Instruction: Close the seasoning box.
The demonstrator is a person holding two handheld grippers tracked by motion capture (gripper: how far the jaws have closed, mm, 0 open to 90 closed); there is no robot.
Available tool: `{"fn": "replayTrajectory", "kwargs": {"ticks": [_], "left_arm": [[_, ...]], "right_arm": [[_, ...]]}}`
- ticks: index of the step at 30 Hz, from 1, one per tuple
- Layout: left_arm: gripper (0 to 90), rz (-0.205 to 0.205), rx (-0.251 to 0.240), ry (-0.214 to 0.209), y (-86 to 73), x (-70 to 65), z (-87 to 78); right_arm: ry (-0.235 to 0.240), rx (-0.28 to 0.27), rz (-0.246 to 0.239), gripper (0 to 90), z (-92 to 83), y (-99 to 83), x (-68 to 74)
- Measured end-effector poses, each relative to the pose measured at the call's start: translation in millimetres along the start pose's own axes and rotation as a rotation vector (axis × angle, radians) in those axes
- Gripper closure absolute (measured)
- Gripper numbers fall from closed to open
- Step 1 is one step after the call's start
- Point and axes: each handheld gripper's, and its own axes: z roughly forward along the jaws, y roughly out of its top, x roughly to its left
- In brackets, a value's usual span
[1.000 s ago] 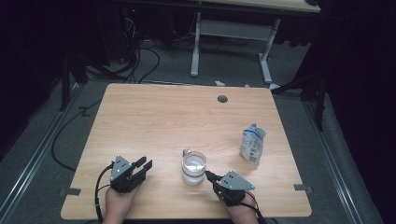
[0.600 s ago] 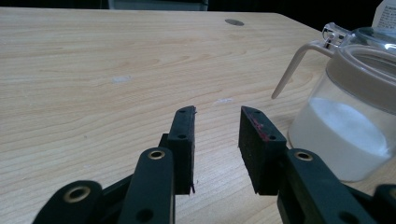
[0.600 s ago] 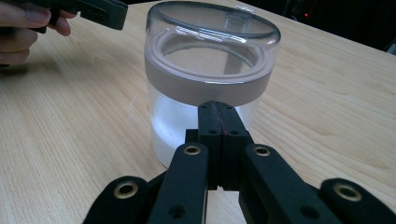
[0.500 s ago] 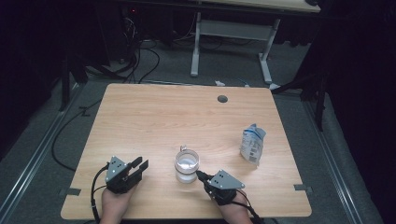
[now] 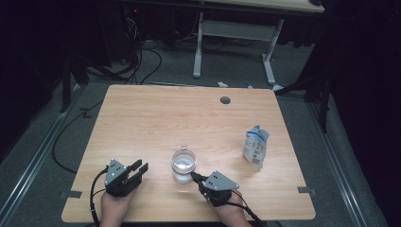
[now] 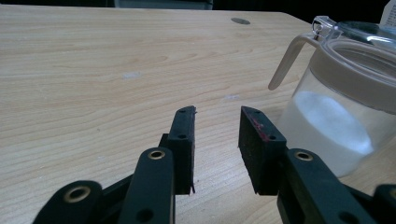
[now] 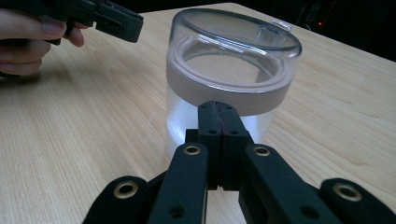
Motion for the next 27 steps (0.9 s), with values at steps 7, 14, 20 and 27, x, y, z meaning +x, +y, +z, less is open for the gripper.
{"fn": "replayTrajectory", "kwargs": {"ticks": [7,14,20,27], "left_arm": [[66.7,-0.004,-0.001,0.005,-0.9,1.0,-2.1],[66.6,-0.001,0.003,0.002,-1.5,1.7,-0.4],[66.6,0.004,0.019,-0.008,-3.9,3.4,3.4],[66.1,0.015,0.020,-0.007,-1.8,3.1,2.3]], "right_arm": [[0.007,-0.003,-0.012,89.5,1.8,1.2,2.2],[-0.003,-0.029,-0.004,87.5,-8.2,3.6,-0.6],[-0.081,-0.032,0.048,85.1,-21.0,-2.4,-26.4],[-0.222,0.017,0.142,73.9,-43.7,-35.3,-72.6]]}}
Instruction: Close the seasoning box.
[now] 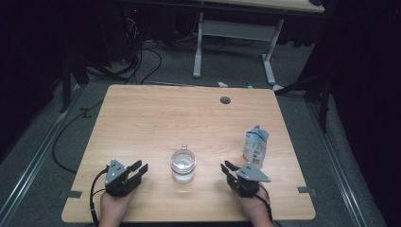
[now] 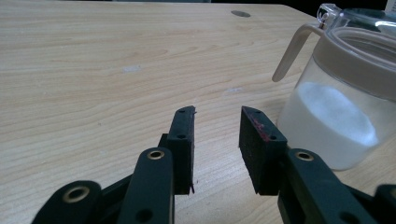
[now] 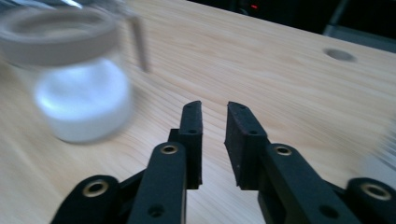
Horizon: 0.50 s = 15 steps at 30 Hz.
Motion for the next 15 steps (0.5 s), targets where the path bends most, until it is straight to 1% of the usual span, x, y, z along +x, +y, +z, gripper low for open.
{"fn": "replayTrajectory", "kwargs": {"ticks": [3,4,5,6,7,10,12,15], "left_arm": [[65.5,0.012,-0.003,0.004,2.7,-1.0,0.6],[65.2,0.012,-0.003,0.004,2.7,-1.0,0.6],[64.7,0.010,-0.006,0.005,3.4,-1.9,0.1],[64.4,0.010,-0.006,0.005,3.4,-1.9,0.1],[63.8,0.013,-0.005,0.005,3.4,-3.3,-0.2],[63.1,0.018,0.004,0.006,3.1,-4.1,2.0],[62.7,0.017,0.007,0.005,3.5,-5.1,4.2],[62.5,0.019,0.013,0.003,3.3,-6.9,6.6]], "right_arm": [[-0.052,0.011,0.031,70.2,-15.1,-10.8,-24.1],[-0.052,0.011,0.031,70.2,-15.1,-10.8,-24.1],[-0.097,0.004,0.061,68.1,-30.2,-17.1,-39.3],[-0.097,0.004,0.061,68.1,-30.2,-17.1,-39.3],[-0.126,-0.009,0.084,66.9,-44.6,-22.1,-49.0],[-0.148,-0.022,0.102,66.3,-58.5,-28.5,-56.0],[-0.155,-0.021,0.109,65.7,-60.2,-29.7,-57.8],[-0.147,-0.029,0.105,65.4,-58.2,-27.6,-56.5]]}}
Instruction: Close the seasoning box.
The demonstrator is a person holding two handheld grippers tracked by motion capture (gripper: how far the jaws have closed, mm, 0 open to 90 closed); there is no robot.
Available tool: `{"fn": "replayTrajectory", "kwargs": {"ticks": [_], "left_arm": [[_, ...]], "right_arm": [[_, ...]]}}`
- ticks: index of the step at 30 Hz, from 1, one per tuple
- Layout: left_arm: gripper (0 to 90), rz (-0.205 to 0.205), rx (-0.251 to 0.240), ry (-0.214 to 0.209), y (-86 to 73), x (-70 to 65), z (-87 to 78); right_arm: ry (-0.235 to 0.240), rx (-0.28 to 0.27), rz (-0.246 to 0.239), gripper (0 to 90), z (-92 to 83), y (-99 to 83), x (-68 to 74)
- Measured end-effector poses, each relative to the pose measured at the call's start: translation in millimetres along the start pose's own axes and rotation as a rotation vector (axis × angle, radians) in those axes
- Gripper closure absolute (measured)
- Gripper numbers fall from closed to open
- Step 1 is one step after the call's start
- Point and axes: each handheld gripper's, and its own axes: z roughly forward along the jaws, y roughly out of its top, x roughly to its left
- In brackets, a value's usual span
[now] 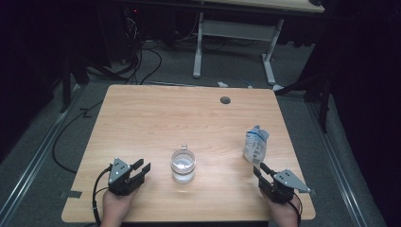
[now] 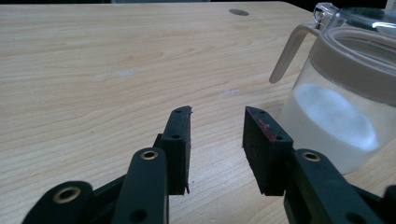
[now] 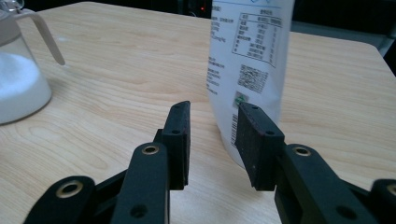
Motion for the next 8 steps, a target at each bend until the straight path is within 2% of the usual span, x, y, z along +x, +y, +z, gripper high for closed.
{"fn": "replayTrajectory", "kwargs": {"ticks": [8], "left_arm": [[62.4,0.006,0.001,0.001,0.8,-1.0,0.7]], "right_arm": [[0.016,0.011,-0.018,65.7,2.2,-0.5,5.5]]}}
